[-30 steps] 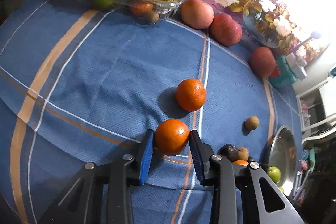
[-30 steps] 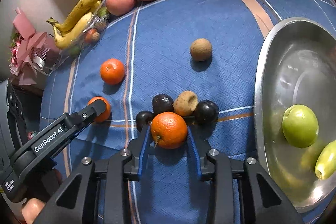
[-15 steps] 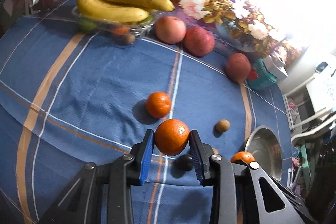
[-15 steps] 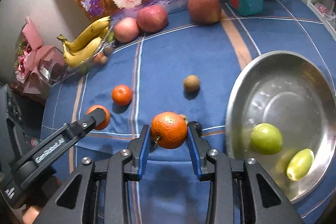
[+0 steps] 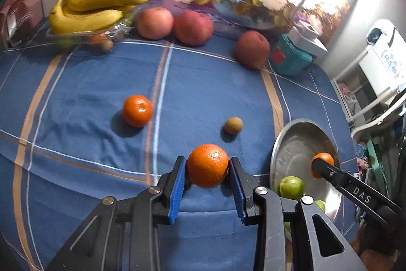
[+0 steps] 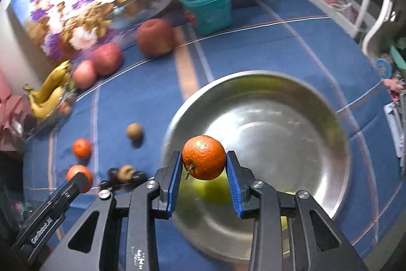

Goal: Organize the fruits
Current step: 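Carry the mandarin with the right tool into the basin and release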

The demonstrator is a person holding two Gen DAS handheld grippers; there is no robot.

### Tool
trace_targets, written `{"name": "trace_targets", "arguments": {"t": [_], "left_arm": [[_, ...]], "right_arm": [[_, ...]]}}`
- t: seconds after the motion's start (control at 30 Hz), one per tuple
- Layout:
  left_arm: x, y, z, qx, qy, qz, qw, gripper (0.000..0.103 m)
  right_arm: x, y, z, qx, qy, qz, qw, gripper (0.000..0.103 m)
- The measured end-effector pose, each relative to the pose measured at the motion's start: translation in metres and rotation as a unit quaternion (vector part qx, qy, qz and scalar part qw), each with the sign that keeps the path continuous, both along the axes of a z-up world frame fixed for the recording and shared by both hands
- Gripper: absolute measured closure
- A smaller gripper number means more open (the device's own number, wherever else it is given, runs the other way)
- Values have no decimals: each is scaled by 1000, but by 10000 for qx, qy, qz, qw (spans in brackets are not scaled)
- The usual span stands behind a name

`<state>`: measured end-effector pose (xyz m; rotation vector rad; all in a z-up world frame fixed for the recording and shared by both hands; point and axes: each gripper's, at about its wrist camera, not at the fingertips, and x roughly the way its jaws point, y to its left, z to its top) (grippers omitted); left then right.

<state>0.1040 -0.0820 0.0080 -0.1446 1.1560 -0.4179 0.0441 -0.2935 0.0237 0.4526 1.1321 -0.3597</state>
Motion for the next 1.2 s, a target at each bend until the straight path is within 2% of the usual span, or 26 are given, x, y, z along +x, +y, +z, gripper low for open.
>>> {"name": "trace_targets", "arguments": {"t": [0.13,0.3,0.4,0.6,0.9,0.97,1.03,1.2], "left_arm": [[-3,-30,2,189,-108,-266,9994,66],[-11,-80,6,98,-291,-811,9962,66],[-16,-114,-1,238,-397,-1143,9924,66],[-15,-143,-19,232,-228,-1326,9906,66],[-13,-150,-28,121,-121,-1395,9901,64],[-14,-147,-29,97,-105,-1363,9906,61],[-13,-144,-29,72,-117,-1333,9910,52],[-10,-129,-25,-282,13,-1193,9925,47]], "right_arm": [[-5,-18,-4,-168,139,-224,9995,67],[-15,-41,-12,-171,302,-484,9982,67],[-18,-46,-15,-204,333,-583,9975,67],[-21,-59,-24,-206,426,-783,9958,66],[-23,-68,-31,-243,537,-893,9943,66],[-23,-67,-30,-245,543,-881,9943,66],[-23,-67,-29,-322,562,-882,9940,66],[-22,-67,-24,-375,525,-871,9941,58]]}}
